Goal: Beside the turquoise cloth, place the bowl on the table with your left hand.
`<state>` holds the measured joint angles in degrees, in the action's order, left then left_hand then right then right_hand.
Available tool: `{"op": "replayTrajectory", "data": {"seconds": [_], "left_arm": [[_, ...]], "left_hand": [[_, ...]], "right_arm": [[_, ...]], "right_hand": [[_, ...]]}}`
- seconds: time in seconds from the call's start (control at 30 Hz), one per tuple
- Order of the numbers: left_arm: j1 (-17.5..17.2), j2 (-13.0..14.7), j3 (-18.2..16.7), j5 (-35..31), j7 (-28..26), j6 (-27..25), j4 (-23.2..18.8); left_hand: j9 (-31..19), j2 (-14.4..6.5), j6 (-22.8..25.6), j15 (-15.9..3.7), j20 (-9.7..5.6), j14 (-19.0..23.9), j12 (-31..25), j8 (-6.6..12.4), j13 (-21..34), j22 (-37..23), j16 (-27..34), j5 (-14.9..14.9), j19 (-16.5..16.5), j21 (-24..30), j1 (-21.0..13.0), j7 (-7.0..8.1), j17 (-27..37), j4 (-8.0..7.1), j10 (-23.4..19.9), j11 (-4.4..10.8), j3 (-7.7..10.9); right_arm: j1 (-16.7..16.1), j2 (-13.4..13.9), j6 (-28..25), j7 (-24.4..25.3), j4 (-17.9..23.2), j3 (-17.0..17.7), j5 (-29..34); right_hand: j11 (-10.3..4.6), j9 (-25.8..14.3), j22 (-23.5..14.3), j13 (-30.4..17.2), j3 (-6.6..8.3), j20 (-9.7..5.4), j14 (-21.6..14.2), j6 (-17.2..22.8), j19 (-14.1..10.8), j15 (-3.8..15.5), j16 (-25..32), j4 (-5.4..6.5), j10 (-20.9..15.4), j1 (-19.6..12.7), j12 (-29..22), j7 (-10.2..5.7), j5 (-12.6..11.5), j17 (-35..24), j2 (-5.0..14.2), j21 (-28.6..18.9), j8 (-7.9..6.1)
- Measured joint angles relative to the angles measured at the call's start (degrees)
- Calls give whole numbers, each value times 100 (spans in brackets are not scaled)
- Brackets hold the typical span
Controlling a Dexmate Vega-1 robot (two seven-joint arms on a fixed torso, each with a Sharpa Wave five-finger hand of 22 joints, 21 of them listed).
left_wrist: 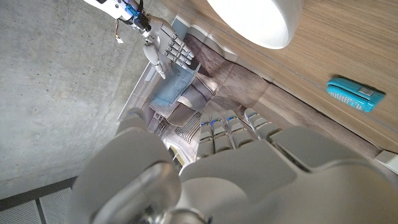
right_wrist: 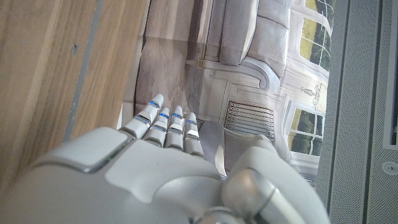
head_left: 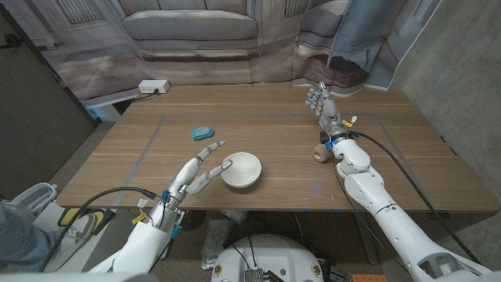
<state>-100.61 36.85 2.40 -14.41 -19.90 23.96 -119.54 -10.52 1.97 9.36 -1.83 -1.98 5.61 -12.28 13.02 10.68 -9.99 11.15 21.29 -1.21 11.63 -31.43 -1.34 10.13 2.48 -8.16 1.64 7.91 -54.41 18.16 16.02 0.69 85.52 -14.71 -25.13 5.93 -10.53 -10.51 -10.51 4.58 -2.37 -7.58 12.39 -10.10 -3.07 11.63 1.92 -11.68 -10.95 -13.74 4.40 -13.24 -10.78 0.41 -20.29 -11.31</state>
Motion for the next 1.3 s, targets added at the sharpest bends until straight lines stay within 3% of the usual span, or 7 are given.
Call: {"op": "replayTrajectory", "data": {"seconds": [0.53, 1.3], "left_arm": [[-127, 112, -7, -436, -183, -741, -441], [-159, 402, 389, -1054, -414, -2133, -1209]], "left_hand": [[0, -2, 90, -24, 1, 35, -2, 0, 0, 0, 0, 0, 1, 0, -405, 32, 1, 239, -72, 72, 61], [-29, 74, 67, 4, 1, 63, -3, -44, 13, 0, 0, 0, 1, -21, -978, 10, 1, 536, -133, 72, 129]], "right_arm": [[-20, -51, 92, -49, -90, 35, -71], [203, -193, 283, -430, -521, 133, -213]], "right_hand": [[0, 1, 0, 0, 0, 1, 0, 0, 1, 0, 0, 0, 0, 0, 44, 0, 0, 0, 0, 39, 0], [1, 1, 0, 0, 0, 1, 0, 0, 1, 0, 0, 0, 1, -1, 44, 0, 0, 0, -1, 59, 0]]}}
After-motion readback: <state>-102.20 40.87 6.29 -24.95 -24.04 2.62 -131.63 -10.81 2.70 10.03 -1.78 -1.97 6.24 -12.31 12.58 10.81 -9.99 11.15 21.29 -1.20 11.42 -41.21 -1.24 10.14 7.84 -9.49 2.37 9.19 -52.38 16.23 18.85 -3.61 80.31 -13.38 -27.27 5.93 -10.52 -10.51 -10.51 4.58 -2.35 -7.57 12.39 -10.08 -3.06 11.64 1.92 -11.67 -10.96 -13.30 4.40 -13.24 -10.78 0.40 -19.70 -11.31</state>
